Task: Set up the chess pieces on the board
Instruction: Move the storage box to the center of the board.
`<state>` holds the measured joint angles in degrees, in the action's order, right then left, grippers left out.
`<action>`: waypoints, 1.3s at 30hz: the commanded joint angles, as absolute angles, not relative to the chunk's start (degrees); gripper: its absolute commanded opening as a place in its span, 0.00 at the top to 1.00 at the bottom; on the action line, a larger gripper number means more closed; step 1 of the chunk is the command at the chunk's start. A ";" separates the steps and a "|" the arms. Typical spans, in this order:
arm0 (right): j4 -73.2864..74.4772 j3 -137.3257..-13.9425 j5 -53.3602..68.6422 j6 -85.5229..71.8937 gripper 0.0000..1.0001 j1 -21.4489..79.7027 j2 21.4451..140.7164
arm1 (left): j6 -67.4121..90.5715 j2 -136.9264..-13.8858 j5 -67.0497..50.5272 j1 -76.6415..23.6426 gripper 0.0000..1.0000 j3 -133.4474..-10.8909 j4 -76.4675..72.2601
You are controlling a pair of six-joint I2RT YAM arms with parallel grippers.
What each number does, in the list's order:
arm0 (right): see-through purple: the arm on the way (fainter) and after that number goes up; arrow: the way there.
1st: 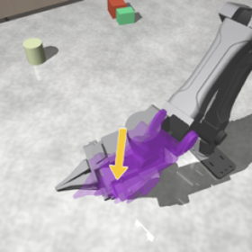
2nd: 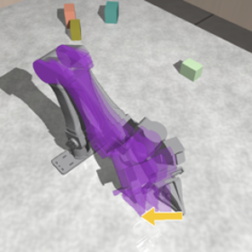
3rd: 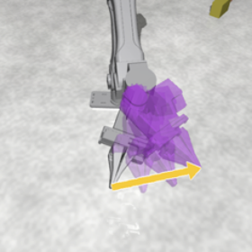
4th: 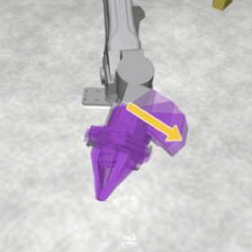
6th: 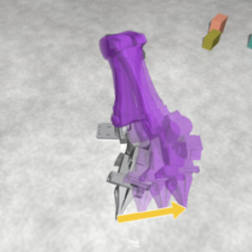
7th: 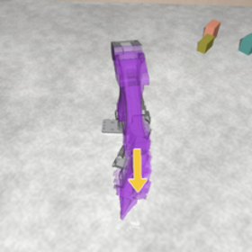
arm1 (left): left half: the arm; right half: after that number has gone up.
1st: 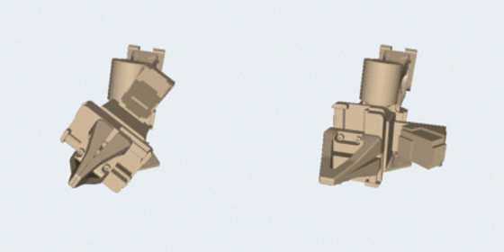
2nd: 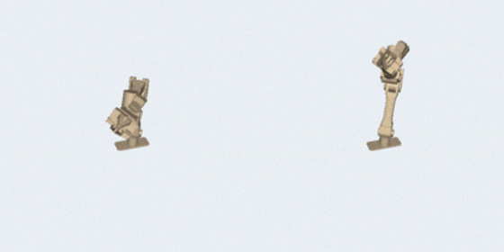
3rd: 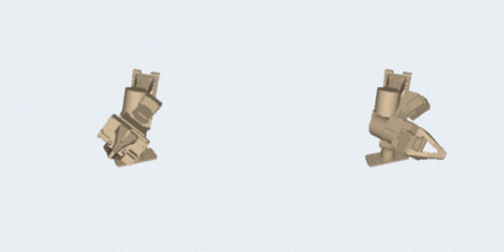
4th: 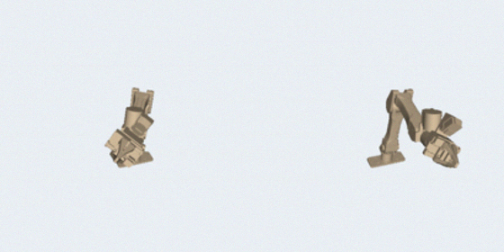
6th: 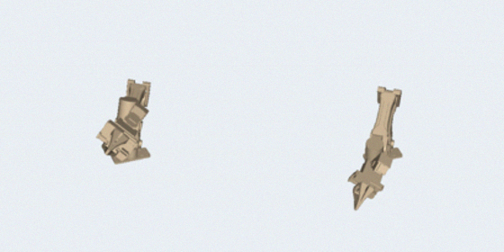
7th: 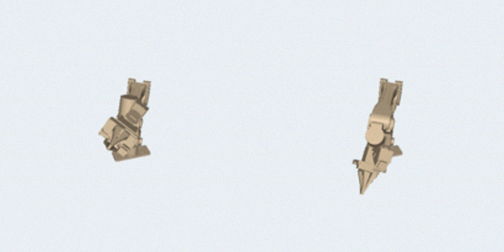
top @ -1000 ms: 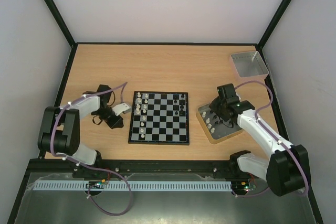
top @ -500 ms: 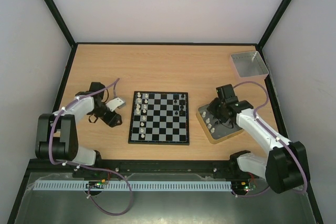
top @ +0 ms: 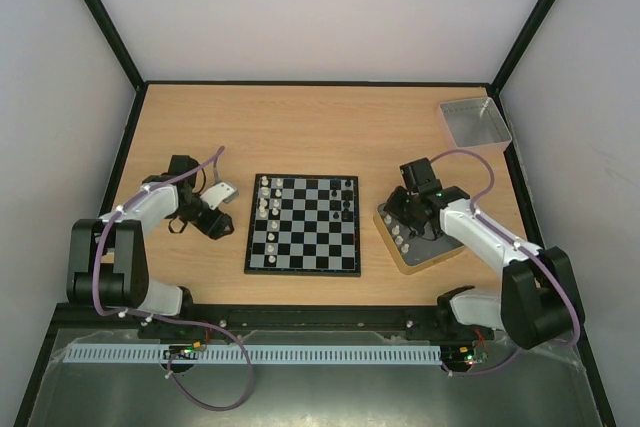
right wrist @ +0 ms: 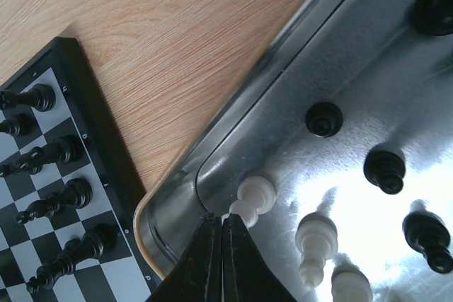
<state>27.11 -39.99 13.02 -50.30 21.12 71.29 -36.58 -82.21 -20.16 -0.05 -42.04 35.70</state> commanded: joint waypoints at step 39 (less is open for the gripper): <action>18.42 -58.59 17.24 -47.11 0.98 23.29 95.60 | -34.72 -83.83 -23.35 1.84 0.30 -39.22 32.01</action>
<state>19.86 -56.03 17.26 -46.76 22.92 93.84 -34.87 -83.44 -22.31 1.34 -40.10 32.36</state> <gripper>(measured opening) 0.023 0.697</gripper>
